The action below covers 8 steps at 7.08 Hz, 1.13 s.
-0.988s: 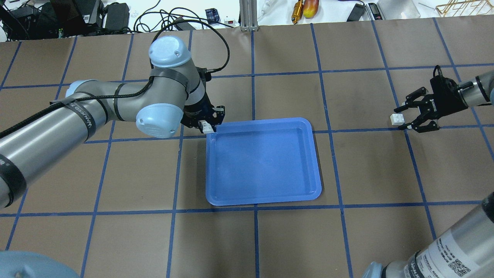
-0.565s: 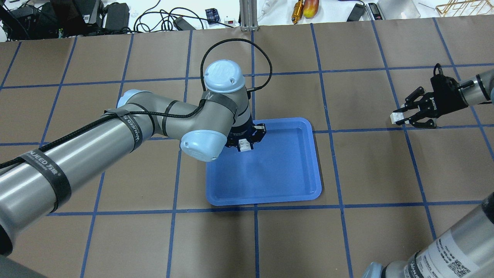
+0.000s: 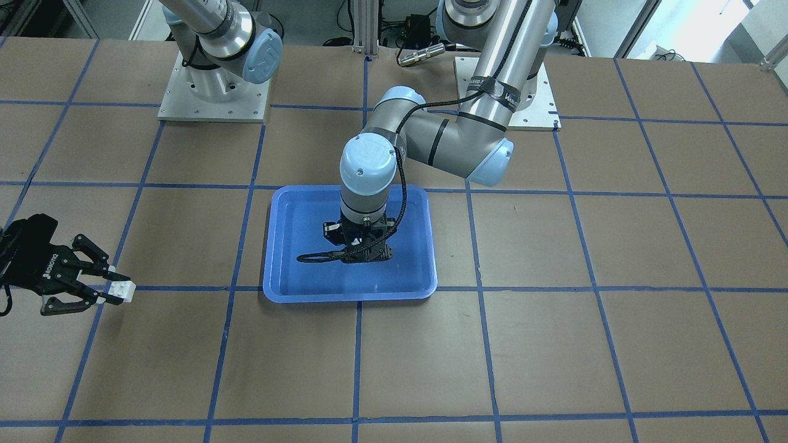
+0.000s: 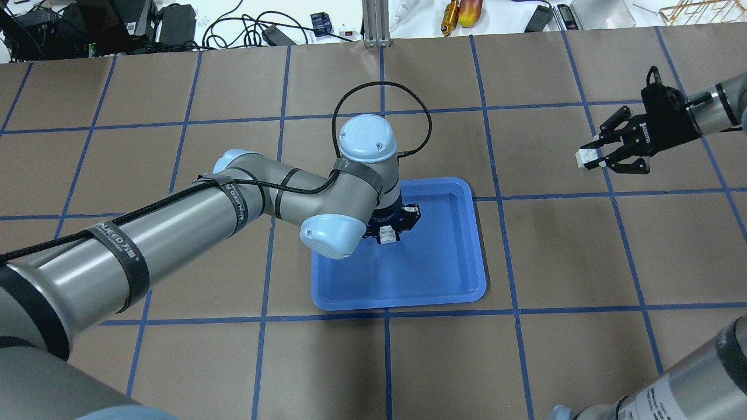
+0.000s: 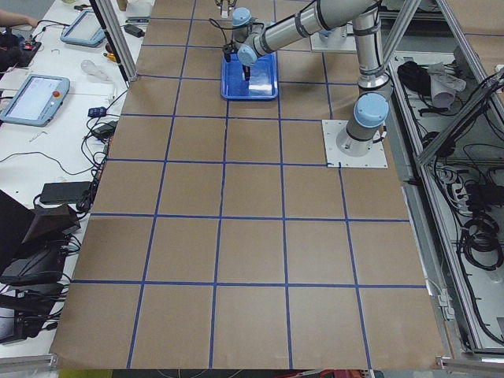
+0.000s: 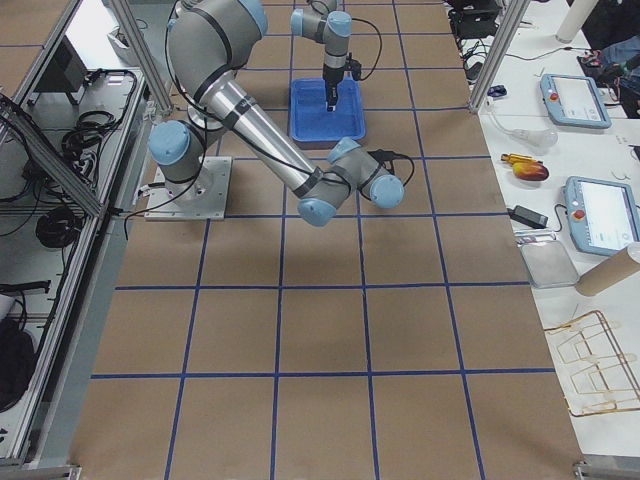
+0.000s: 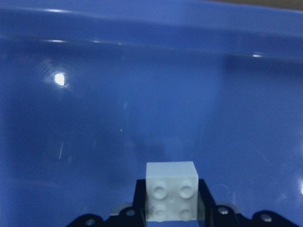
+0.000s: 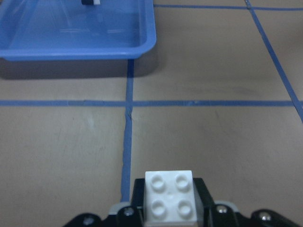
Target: Assemble white blocks and place on blue tray
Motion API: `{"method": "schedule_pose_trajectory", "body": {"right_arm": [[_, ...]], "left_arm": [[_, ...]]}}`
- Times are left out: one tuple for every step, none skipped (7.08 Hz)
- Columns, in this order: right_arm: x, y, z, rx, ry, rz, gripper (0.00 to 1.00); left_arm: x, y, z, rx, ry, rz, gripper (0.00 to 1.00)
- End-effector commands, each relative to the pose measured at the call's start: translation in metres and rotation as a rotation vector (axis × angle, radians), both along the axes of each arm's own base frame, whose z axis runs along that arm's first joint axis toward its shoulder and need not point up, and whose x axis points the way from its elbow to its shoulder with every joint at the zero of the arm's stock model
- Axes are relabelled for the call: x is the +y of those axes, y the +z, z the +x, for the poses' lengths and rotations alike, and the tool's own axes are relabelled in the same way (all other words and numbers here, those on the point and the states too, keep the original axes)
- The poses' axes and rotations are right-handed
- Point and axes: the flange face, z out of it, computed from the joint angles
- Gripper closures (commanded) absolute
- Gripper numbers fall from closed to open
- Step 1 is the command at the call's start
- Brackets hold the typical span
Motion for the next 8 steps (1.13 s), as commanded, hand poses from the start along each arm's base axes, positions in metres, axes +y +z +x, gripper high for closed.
{"method": "schedule_pose_trajectory", "body": {"right_arm": [[0.033, 0.026, 0.085, -0.019, 0.044, 0.047, 1.00], [0.053, 0.030, 0.128, -0.031, 0.069, 0.058, 1.00], [0.062, 0.029, 0.167, -0.032, 0.115, 0.038, 0.99], [0.066, 0.023, 0.204, -0.017, 0.115, 0.038, 0.99], [0.075, 0.017, 0.253, 0.012, 0.150, 0.022, 0.99], [0.085, 0.008, 0.295, 0.030, 0.147, -0.004, 0.99], [0.090, -0.014, 0.316, 0.056, 0.122, -0.025, 0.99], [0.097, -0.039, 0.330, 0.057, 0.094, -0.017, 0.99]], "left_arm": [[-0.003, 0.006, -0.001, 0.007, -0.024, -0.018, 0.00], [-0.013, 0.034, 0.011, 0.022, -0.098, -0.070, 0.00], [-0.033, 0.061, 0.047, 0.035, -0.085, -0.091, 0.00], [-0.042, 0.068, 0.079, 0.079, -0.046, -0.053, 0.15], [-0.044, 0.065, 0.095, 0.130, -0.022, -0.039, 0.38], [-0.038, 0.053, 0.100, 0.135, -0.076, -0.022, 0.77], [-0.031, 0.045, 0.099, 0.137, -0.061, -0.013, 0.91], [-0.026, 0.036, 0.094, 0.130, -0.028, 0.014, 0.98]]}}
